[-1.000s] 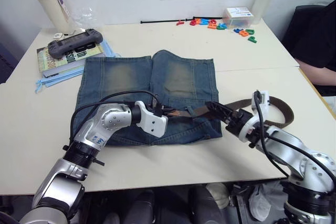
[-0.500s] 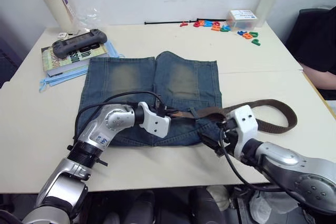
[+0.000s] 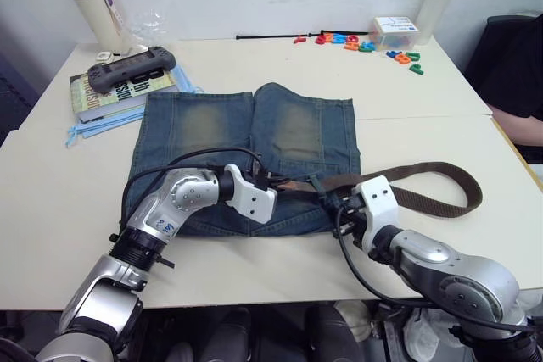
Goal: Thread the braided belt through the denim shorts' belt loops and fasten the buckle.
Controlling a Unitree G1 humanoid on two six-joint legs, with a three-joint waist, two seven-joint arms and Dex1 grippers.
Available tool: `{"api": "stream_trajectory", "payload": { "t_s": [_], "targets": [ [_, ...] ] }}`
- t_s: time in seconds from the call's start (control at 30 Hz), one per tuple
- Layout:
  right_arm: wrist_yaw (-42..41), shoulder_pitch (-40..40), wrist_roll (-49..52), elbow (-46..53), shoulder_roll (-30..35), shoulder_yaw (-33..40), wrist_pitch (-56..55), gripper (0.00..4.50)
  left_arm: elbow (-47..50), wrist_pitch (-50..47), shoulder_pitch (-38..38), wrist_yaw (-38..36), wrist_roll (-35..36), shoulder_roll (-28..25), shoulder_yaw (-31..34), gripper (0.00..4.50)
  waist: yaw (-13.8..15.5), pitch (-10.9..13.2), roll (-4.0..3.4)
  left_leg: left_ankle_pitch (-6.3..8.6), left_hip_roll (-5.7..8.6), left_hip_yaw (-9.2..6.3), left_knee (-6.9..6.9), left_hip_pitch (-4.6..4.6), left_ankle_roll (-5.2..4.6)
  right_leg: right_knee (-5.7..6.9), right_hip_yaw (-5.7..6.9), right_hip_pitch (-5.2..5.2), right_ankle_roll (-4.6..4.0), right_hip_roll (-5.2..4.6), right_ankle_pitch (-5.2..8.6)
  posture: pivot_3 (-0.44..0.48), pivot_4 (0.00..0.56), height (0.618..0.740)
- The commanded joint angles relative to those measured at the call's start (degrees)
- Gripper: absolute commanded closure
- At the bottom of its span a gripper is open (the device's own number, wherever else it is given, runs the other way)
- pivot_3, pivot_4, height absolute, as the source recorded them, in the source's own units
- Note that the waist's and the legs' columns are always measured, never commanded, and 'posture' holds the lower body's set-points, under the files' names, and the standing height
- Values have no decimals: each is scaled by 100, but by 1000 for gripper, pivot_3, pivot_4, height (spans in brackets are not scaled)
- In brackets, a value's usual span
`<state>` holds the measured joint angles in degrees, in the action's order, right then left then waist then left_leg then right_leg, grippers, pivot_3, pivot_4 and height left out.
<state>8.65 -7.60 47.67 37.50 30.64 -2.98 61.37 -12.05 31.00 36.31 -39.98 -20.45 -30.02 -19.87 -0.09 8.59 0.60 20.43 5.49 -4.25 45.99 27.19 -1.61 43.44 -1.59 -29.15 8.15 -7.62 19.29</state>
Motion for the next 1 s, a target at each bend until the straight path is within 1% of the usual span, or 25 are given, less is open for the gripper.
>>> {"api": "stream_trajectory", "payload": {
  "t_s": [0.03,0.1,0.2,0.4,0.53,0.7,0.8,1.0],
  "targets": [
    [122,60,-64,-176,-215,248,296,4477,-9,419,27,13,-122,-310,9,4500,-3,1,1,0,0,0,0,-1,0,0,0,0,0,0,0,0,150,654],
    [151,49,-47,-208,-393,369,420,4477,-41,747,95,77,-160,-507,64,4500,-8,1,2,1,-3,0,0,-1,1,1,0,-1,-1,3,0,0,150,654],
    [153,-35,-90,-235,-588,471,589,4477,-107,1285,145,364,-273,-811,202,4500,-2,1,2,0,-2,0,0,-1,2,3,0,-2,-1,3,0,0,150,654],
    [101,-150,-199,-262,-832,559,803,4477,-230,1939,-117,1283,-715,-1269,650,4500,-9,1,6,0,0,1,1,-1,2,9,0,-6,-1,3,0,0,150,654],
    [68,-154,-261,-219,-941,618,915,4477,-60,2035,-462,1625,-641,-1561,1060,4500,-9,2,9,0,0,5,0,0,2,17,3,-13,-1,5,0,0,150,654],
    [11,-200,-292,-224,-1002,815,1028,4477,-122,2255,-828,1728,-390,-2027,1395,4500,-8,2,11,0,-1,9,0,2,3,22,10,-22,-2,6,0,0,150,654],
    [-56,-261,-316,-265,-995,958,1078,4477,-219,2296,-953,1783,-413,-2149,1444,4500,11,2,11,0,2,8,1,4,3,21,40,-21,-2,2,0,0,150,654],
    [-215,-339,-512,-396,-709,1179,1114,4477,-97,2155,-1100,1790,-307,-1933,1391,4500,14,3,13,0,7,5,1,7,2,20,45,-20,-2,-5,0,0,150,654]
  ]
}}
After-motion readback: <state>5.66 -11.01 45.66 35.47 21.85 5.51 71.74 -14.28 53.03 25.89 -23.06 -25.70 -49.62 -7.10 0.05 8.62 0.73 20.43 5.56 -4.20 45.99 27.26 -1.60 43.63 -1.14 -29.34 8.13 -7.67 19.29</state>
